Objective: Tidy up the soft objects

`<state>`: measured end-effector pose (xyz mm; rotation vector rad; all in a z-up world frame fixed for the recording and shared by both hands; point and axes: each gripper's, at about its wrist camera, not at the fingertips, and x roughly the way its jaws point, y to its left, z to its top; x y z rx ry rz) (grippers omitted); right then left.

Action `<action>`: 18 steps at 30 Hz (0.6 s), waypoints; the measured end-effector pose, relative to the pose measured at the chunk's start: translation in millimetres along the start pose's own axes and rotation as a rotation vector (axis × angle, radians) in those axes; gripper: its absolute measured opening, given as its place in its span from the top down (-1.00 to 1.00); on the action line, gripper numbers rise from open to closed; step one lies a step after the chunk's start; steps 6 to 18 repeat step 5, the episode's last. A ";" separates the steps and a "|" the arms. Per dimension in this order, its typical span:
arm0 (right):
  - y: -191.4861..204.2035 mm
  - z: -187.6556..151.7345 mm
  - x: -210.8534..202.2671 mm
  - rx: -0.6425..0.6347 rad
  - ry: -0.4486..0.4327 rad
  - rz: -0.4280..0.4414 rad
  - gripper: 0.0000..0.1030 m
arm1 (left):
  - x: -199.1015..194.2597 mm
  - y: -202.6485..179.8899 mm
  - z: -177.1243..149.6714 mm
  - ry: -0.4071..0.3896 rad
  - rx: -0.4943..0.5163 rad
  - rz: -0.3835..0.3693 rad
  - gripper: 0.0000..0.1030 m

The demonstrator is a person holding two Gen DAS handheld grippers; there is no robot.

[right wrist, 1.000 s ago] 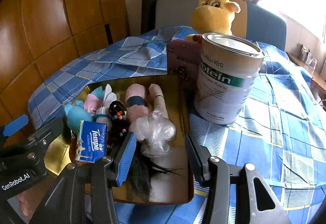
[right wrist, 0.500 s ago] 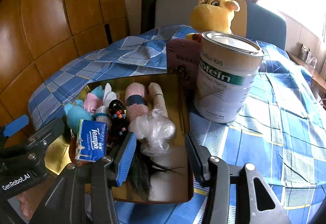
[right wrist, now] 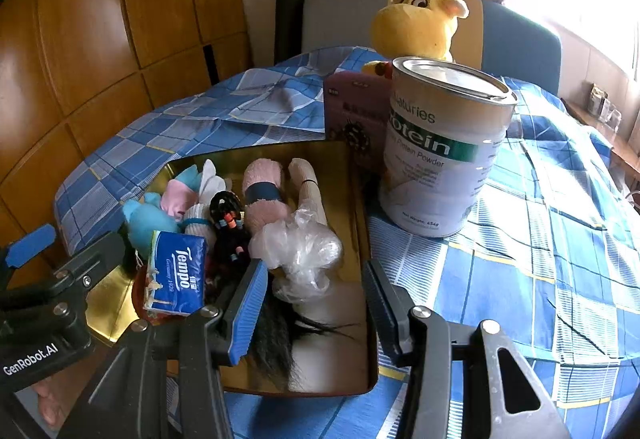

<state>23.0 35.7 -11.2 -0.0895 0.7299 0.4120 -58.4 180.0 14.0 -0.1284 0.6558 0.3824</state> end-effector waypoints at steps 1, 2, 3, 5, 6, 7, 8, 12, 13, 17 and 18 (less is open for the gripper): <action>-0.5 0.1 -0.4 0.002 -0.001 0.000 0.02 | -0.3 0.2 0.2 -0.001 -0.001 0.000 -0.99; -1.2 0.2 -0.8 0.005 -0.003 -0.001 0.02 | -0.5 0.6 0.3 -0.006 -0.002 0.002 -0.98; -2.4 0.3 -1.8 0.009 -0.007 -0.003 0.02 | -0.2 1.3 0.4 -0.006 -0.001 0.002 -0.98; -5.9 1.5 -3.7 0.019 -0.017 -0.008 0.02 | 2.3 2.7 1.3 0.013 -0.003 -0.018 -0.99; -5.9 1.5 -3.7 0.019 -0.017 -0.008 0.02 | 2.3 2.7 1.3 0.013 -0.003 -0.018 -0.99; -5.9 1.5 -3.7 0.019 -0.017 -0.008 0.02 | 2.3 2.7 1.3 0.013 -0.003 -0.018 -0.99; -5.9 1.5 -3.7 0.019 -0.017 -0.008 0.02 | 2.3 2.7 1.3 0.013 -0.003 -0.018 -0.99; -5.9 1.5 -3.7 0.019 -0.017 -0.008 0.02 | 2.3 2.7 1.3 0.013 -0.003 -0.018 -0.99; -5.9 1.5 -3.7 0.019 -0.017 -0.008 0.02 | 2.3 2.7 1.3 0.013 -0.003 -0.018 -0.99; -5.9 1.5 -3.7 0.019 -0.017 -0.008 0.02 | 2.3 2.7 1.3 0.013 -0.003 -0.018 -0.99; -5.9 1.5 -3.7 0.019 -0.017 -0.008 0.02 | 2.3 2.7 1.3 0.013 -0.003 -0.018 -0.99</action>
